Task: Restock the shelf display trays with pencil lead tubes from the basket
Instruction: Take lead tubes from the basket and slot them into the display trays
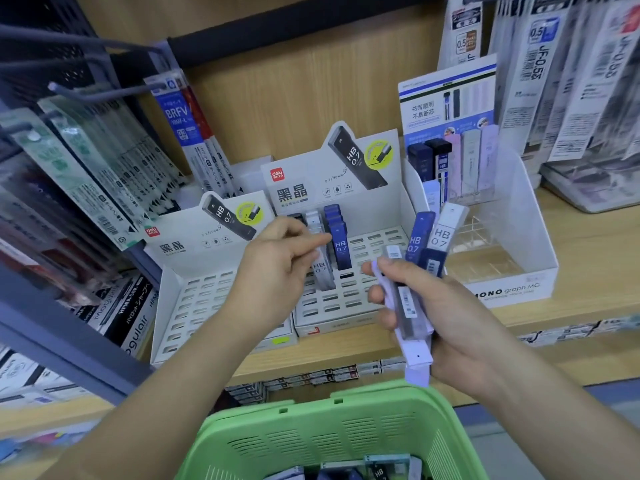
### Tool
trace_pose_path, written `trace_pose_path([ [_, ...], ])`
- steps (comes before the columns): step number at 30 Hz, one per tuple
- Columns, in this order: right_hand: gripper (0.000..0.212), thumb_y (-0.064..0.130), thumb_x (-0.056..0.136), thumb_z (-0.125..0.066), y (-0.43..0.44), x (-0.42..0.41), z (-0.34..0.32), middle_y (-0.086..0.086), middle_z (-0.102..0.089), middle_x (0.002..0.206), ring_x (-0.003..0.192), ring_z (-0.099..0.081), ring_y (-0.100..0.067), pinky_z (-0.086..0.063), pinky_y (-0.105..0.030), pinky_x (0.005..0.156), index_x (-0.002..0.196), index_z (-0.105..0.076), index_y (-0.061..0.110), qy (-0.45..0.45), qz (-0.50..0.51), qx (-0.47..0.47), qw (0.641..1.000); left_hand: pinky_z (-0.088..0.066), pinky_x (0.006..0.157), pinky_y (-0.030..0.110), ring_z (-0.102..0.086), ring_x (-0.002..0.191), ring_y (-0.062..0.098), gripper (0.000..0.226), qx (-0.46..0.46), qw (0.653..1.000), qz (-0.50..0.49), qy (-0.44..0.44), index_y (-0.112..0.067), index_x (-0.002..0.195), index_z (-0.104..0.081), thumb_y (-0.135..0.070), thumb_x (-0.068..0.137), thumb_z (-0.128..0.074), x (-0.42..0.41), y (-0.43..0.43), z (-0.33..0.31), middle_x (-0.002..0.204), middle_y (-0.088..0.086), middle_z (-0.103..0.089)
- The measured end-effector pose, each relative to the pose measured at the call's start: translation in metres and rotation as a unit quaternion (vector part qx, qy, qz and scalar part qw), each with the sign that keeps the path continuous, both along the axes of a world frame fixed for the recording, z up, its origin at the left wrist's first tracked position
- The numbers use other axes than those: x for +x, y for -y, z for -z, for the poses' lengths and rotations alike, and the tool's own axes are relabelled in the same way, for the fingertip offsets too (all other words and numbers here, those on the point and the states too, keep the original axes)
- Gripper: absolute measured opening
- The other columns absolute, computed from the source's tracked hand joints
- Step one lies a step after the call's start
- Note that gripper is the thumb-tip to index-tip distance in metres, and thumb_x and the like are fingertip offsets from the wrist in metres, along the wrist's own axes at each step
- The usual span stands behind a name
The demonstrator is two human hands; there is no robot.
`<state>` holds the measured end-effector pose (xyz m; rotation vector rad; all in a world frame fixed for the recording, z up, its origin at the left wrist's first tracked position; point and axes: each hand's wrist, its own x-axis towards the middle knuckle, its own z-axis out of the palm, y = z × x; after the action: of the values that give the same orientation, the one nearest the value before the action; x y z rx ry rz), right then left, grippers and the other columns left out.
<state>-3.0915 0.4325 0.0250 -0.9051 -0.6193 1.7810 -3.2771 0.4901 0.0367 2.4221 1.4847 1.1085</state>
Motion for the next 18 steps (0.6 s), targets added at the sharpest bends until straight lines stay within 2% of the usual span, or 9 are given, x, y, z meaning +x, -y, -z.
trace_pose_path([
  [5,0.023,0.020,0.083,-0.070,0.003,-0.004,-0.002,-0.008,-0.061,0.066,0.040,-0.049,-0.015,-0.039,-0.019,0.037,0.098,-0.073,0.003,0.059,-0.047,0.008,0.997,-0.051,0.075,0.028,-0.058,0.076,0.007,0.012,0.038,0.997,-0.066,0.024,-0.013,0.087,-0.072,-0.006,0.078,-0.076,0.004,-0.002,0.007,0.085,-0.006,-0.063],
  [7,0.023,0.021,0.080,-0.072,0.005,-0.004,-0.003,-0.007,-0.062,0.064,0.039,-0.050,-0.015,-0.040,-0.019,0.038,0.096,-0.074,0.004,0.080,-0.071,0.012,0.994,-0.052,0.075,0.035,-0.058,0.083,0.015,0.009,0.068,0.995,-0.072,-0.015,-0.013,0.087,-0.074,-0.009,0.079,-0.075,0.004,-0.003,0.005,0.090,-0.004,-0.062],
  [9,0.022,0.021,0.080,-0.073,0.006,-0.003,-0.004,-0.007,-0.062,0.064,0.040,-0.051,-0.015,-0.041,-0.020,0.040,0.095,-0.074,0.005,0.104,-0.097,0.017,0.990,-0.051,0.077,0.034,-0.057,0.088,0.016,0.009,0.082,0.993,-0.080,-0.018,-0.016,0.091,-0.074,-0.014,0.083,-0.071,0.006,0.001,-0.003,0.096,-0.005,-0.061],
  [11,0.019,0.021,0.082,-0.074,0.007,-0.004,-0.004,-0.008,-0.063,0.066,0.042,-0.050,-0.017,-0.042,-0.022,0.042,0.094,-0.073,0.006,0.127,-0.128,0.023,0.983,-0.050,0.078,0.026,-0.058,0.087,0.007,0.012,-0.003,0.998,-0.031,0.057,-0.022,0.099,-0.072,-0.021,0.089,-0.066,0.015,0.011,-0.017,0.097,-0.010,-0.063],
  [13,0.011,0.018,0.083,-0.073,0.008,-0.007,-0.004,-0.010,-0.063,0.068,0.043,-0.050,-0.018,-0.043,-0.024,0.043,0.087,-0.073,0.008,0.139,-0.163,0.030,0.976,-0.051,0.082,0.025,-0.061,0.090,0.006,0.022,-0.156,0.977,0.059,0.135,-0.024,0.106,-0.069,-0.033,0.087,-0.065,0.028,0.020,-0.033,0.097,-0.010,-0.068],
  [14,0.008,0.017,0.084,-0.072,0.008,-0.008,-0.004,-0.012,-0.063,0.069,0.043,-0.050,-0.018,-0.043,-0.024,0.043,0.084,-0.073,0.008,0.139,-0.180,0.031,0.973,-0.052,0.083,0.024,-0.063,0.091,0.008,0.027,-0.211,0.963,0.088,0.145,-0.023,0.106,-0.070,-0.036,0.083,-0.066,0.033,0.022,-0.039,0.096,-0.007,-0.070],
  [16,0.008,0.015,0.084,-0.071,0.010,-0.010,-0.005,-0.015,-0.063,0.069,0.044,-0.050,-0.018,-0.043,-0.024,0.043,0.081,-0.073,0.008,0.132,-0.208,0.034,0.969,-0.052,0.079,0.022,-0.064,0.085,0.012,0.020,-0.253,0.950,0.111,0.148,-0.020,0.096,-0.072,-0.029,0.079,-0.072,0.039,0.023,-0.044,0.091,-0.001,-0.071],
  [18,0.009,0.017,0.084,-0.071,0.011,-0.009,-0.005,-0.015,-0.064,0.069,0.044,-0.049,-0.020,-0.043,-0.024,0.043,0.079,-0.074,0.009,0.129,-0.216,0.044,0.967,-0.051,0.074,0.023,-0.063,0.077,0.011,0.013,-0.270,0.936,0.114,0.194,-0.016,0.089,-0.072,-0.021,0.077,-0.075,0.040,0.021,-0.046,0.084,0.004,-0.071],
])
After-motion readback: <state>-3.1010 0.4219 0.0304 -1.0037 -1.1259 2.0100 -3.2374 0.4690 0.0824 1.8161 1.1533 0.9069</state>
